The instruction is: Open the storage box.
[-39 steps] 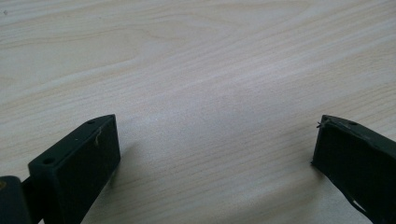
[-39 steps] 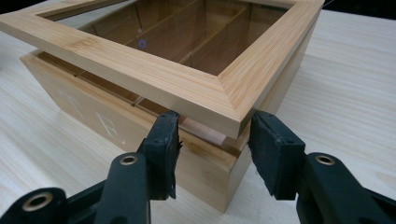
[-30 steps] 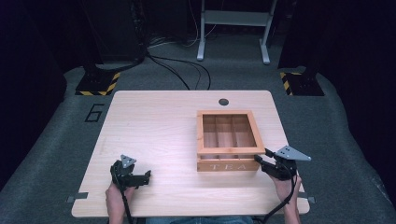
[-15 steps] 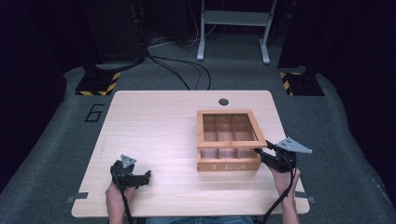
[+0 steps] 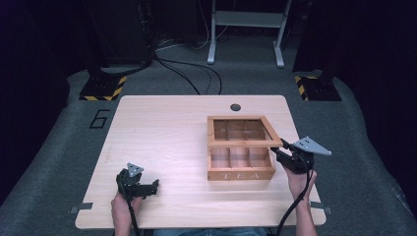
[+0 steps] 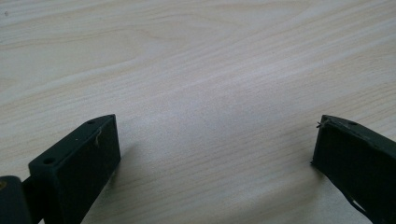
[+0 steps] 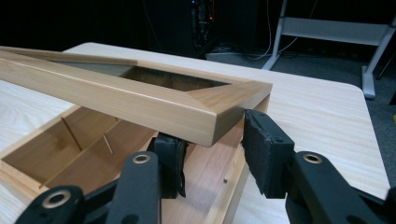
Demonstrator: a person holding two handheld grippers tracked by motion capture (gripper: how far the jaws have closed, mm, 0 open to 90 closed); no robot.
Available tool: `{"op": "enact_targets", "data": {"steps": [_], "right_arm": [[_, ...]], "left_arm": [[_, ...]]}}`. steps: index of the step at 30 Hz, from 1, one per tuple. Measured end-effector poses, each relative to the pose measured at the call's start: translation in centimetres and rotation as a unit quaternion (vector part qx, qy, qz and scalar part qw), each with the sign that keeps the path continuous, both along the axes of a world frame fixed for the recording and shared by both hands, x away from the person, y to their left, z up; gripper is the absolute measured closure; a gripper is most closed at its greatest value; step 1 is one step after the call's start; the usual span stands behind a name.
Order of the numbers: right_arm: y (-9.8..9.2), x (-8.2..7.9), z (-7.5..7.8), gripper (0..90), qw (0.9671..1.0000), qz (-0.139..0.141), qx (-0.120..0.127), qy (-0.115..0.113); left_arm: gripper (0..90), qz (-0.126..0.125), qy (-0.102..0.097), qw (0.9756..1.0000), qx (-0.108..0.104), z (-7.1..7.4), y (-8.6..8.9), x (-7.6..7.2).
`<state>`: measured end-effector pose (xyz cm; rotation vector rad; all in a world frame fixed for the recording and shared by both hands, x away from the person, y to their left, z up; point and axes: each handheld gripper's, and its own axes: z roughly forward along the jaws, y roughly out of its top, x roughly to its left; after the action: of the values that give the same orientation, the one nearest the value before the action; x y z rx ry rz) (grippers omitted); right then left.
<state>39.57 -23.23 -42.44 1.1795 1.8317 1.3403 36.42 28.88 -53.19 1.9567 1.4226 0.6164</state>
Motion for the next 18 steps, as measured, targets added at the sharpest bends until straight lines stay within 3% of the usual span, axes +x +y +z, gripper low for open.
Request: {"op": "enact_targets", "data": {"steps": [8,18], "right_arm": [[0.0,0.7,1.2,59.9,1.0,0.002,0.002,0.0],[-0.3,1.7,2.8,59.7,0.9996,0.011,0.003,0.025]], "left_arm": [[0.5,0.0,0.0,1.0,0.0,0.0,0.0,0.0],[0.5,0.0,-0.001,1.0,0.001,0.0,0.0,0.0]]}}
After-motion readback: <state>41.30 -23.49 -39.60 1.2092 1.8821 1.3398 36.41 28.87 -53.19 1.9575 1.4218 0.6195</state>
